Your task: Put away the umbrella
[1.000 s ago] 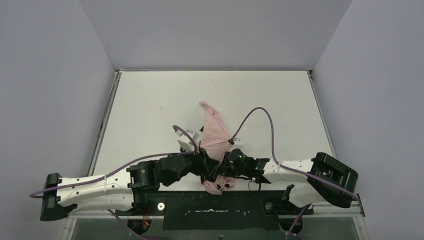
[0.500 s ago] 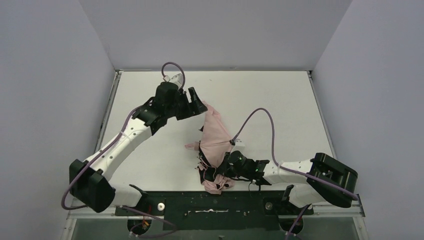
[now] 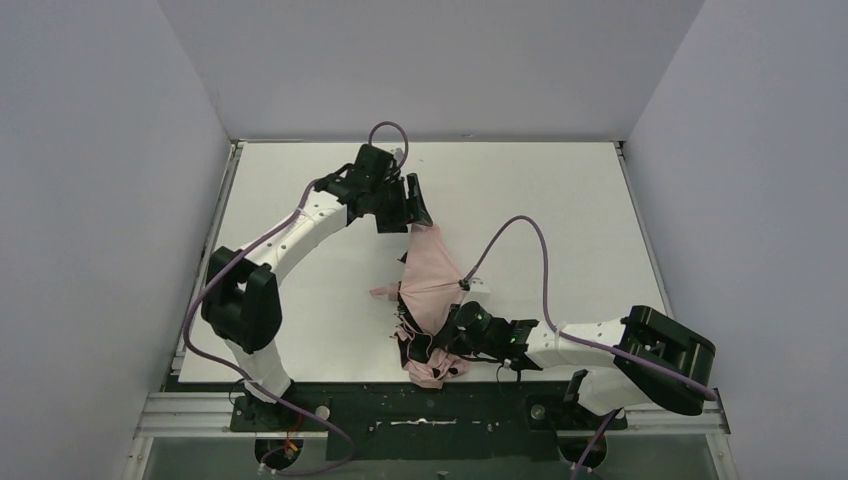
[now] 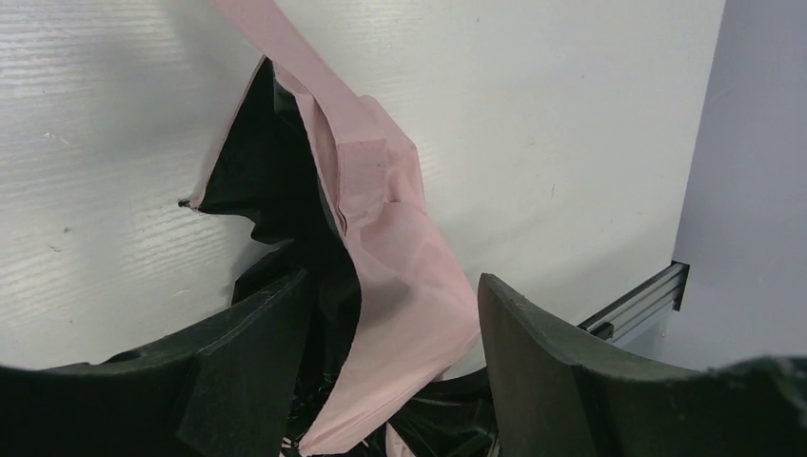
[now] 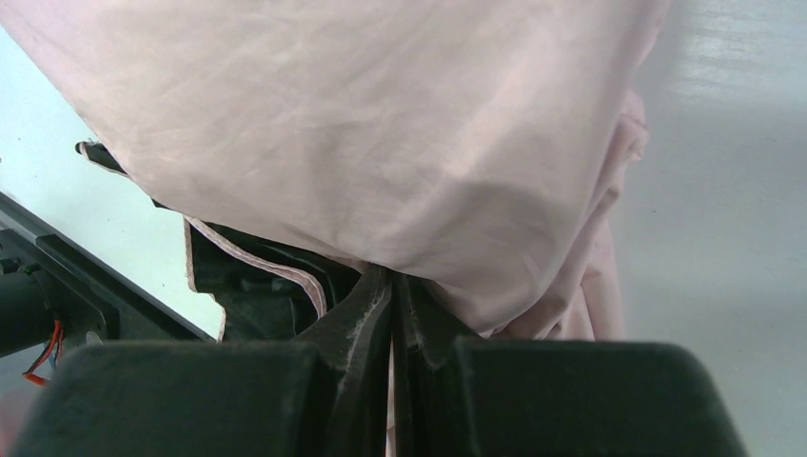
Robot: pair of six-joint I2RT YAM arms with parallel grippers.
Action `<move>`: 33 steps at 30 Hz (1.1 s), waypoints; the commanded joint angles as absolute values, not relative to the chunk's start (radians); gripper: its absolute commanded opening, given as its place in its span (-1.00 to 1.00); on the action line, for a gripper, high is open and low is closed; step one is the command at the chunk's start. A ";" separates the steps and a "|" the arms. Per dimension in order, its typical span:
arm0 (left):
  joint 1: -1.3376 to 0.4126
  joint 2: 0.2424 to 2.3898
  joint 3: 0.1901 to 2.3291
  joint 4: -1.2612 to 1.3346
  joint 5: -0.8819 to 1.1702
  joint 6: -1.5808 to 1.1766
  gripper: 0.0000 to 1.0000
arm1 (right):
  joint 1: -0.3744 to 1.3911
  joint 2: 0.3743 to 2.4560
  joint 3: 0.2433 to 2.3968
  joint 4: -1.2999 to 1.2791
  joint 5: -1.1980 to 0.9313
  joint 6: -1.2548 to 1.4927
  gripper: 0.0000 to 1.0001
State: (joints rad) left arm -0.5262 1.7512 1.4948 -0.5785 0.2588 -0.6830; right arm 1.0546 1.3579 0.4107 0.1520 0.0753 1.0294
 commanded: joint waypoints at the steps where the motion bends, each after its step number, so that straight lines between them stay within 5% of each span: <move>1: -0.519 1.802 1.587 -0.633 0.279 -0.636 0.19 | 1.053 1.393 0.382 -0.052 0.168 0.988 -1.00; 17: -0.518 1.844 1.676 -0.636 0.350 -0.606 -0.99 | 1.053 1.425 0.390 -0.024 0.177 1.008 -1.00; 25: -0.524 1.791 1.807 -0.690 0.361 -0.549 -1.00 | 1.021 1.512 0.462 0.022 0.195 0.986 -1.00; 33: -0.623 1.568 1.657 -0.600 0.308 -0.554 -1.00 | 0.897 1.615 0.518 0.176 0.113 0.966 -1.00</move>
State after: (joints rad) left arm -0.5636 1.7599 1.7176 -0.7162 0.3359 -0.5632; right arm 0.9493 1.5387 0.5262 0.2630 0.0952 1.0245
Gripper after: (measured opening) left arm 0.004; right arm 0.029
